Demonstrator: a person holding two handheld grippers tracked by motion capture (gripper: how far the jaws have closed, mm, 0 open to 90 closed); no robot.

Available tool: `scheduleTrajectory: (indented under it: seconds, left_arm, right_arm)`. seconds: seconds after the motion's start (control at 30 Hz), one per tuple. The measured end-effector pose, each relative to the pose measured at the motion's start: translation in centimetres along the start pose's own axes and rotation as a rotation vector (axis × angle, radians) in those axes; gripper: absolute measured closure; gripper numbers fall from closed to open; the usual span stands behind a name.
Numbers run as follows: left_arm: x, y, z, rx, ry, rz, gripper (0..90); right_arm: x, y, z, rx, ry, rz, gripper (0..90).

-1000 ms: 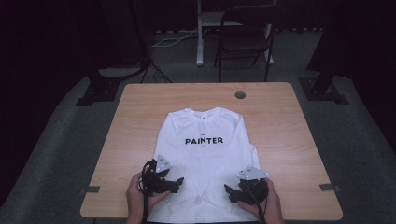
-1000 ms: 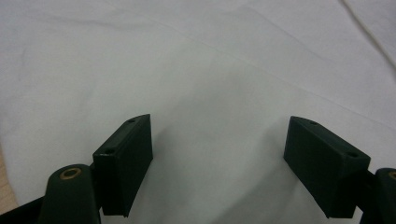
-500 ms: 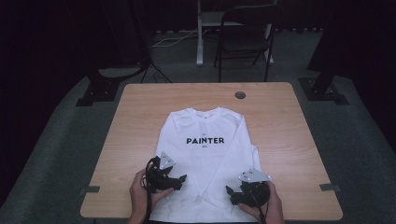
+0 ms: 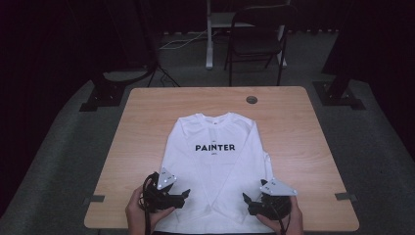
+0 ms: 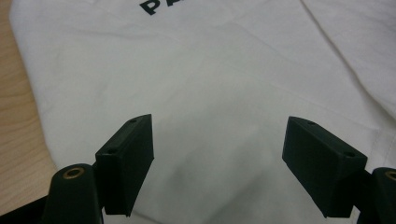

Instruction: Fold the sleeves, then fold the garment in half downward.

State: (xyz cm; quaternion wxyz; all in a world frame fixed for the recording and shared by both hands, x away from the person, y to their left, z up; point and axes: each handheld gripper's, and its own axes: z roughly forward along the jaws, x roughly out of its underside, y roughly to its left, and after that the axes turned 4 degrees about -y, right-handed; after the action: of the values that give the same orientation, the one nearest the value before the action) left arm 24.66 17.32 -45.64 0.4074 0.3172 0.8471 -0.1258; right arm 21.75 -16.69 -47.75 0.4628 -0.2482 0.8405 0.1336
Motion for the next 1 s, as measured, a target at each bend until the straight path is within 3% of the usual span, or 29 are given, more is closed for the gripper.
scheduleTrajectory:
  seconds: [0.23, 0.4, 0.6, 1.0]
  left_arm:
    - [0.5, 0.0, -0.3, 0.009, -0.007, -0.014, 25.8]
    - [0.6, -0.1, -0.3, 0.002, 0.003, -0.010, 25.8]
    - [0.3, 0.1, -0.9, -0.006, -0.027, -0.017, 25.8]
    - [0.4, 0.5, -0.5, 0.004, -0.020, -0.037, 25.8]
  right_arm:
    - [0.4, -1.2, -0.5, -0.018, -0.030, 0.101, 23.6]
    - [0.4, -1.1, -0.4, -0.031, -0.029, 0.095, 23.7]
    - [0.3, -1.2, -0.5, -0.033, -0.035, 0.095, 23.6]
    - [0.3, -1.3, -0.4, -0.024, -0.034, 0.108, 23.6]
